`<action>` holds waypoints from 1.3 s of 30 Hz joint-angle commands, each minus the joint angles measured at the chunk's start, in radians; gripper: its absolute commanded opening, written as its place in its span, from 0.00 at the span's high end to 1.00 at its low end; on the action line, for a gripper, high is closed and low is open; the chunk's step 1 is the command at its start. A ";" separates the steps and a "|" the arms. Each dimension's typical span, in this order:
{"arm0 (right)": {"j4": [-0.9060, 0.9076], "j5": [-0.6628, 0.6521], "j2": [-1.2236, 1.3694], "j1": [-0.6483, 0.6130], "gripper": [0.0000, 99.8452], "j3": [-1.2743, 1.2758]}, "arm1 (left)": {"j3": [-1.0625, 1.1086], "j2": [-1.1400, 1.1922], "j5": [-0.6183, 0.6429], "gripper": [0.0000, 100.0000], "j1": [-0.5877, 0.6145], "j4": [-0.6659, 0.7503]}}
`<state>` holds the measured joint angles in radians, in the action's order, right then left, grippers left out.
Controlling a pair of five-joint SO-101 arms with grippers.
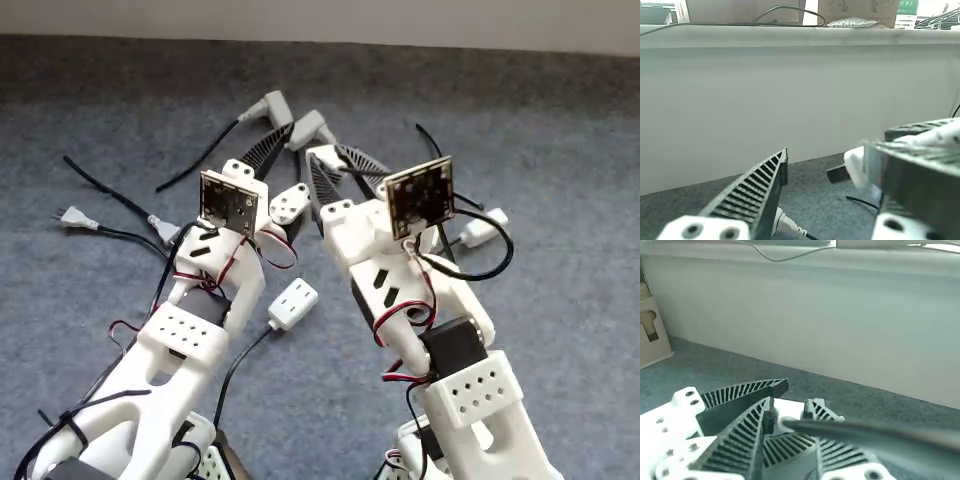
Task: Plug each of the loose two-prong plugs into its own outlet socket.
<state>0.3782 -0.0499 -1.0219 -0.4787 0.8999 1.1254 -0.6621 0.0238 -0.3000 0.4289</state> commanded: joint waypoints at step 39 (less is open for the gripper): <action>0.630 0.267 0.377 0.325 0.99 -0.582 | 0.237 0.004 0.005 0.71 0.262 0.017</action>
<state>0.8815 0.0621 -0.7656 -0.2010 0.4626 1.3311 -0.6559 0.0238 -0.0913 0.4319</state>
